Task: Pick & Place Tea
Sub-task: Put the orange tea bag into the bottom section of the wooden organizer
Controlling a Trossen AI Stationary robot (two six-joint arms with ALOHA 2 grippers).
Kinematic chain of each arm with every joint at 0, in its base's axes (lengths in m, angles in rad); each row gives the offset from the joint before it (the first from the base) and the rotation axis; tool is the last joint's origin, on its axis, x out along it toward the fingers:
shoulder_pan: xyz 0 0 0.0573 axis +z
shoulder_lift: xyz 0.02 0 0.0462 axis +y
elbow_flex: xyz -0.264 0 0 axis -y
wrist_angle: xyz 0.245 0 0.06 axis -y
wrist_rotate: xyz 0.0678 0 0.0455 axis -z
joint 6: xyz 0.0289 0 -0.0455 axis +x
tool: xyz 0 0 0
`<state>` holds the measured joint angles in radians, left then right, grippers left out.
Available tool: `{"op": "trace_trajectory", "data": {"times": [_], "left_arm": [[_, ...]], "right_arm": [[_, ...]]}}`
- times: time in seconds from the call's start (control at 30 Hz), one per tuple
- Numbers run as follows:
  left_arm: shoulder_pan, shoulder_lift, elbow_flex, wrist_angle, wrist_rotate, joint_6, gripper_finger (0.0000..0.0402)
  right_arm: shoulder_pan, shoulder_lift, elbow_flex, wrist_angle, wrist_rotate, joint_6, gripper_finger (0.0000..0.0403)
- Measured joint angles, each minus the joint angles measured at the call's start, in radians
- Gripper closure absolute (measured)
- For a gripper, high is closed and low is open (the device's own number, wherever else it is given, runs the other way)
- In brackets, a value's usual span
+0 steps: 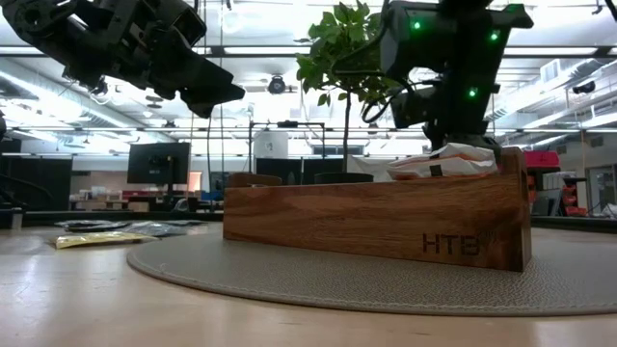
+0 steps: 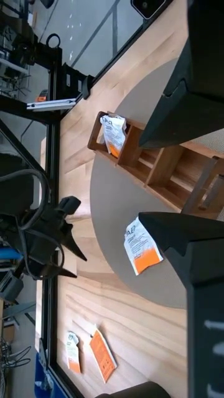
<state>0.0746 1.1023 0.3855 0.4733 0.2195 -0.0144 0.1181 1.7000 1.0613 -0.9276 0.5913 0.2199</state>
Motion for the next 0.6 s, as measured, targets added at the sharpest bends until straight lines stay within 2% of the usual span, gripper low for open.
{"op": "trace_trajectory", "data": {"times": [0.13, 0.27, 0.4, 0.6], "left_arm": [[0.0, 0.0, 0.0, 0.0, 0.0, 0.0, 0.0218], [0.0, 0.0, 0.0, 0.0, 0.0, 0.001, 0.0218], [0.0, 0.0, 0.0, 0.0, 0.0, 0.001, 0.0218], [0.0, 0.0, 0.0, 0.0, 0.0, 0.001, 0.0218]], "right_arm": [[-0.007, -0.018, -0.02, 0.039, 0.021, -0.019, 0.0248], [-0.035, -0.084, -0.082, 0.151, -0.037, -0.015, 0.0248], [-0.03, -0.207, -0.168, 0.337, -0.043, 0.018, 0.0252], [-0.032, -0.448, -0.335, 0.469, -0.033, 0.092, 0.0263]]}}
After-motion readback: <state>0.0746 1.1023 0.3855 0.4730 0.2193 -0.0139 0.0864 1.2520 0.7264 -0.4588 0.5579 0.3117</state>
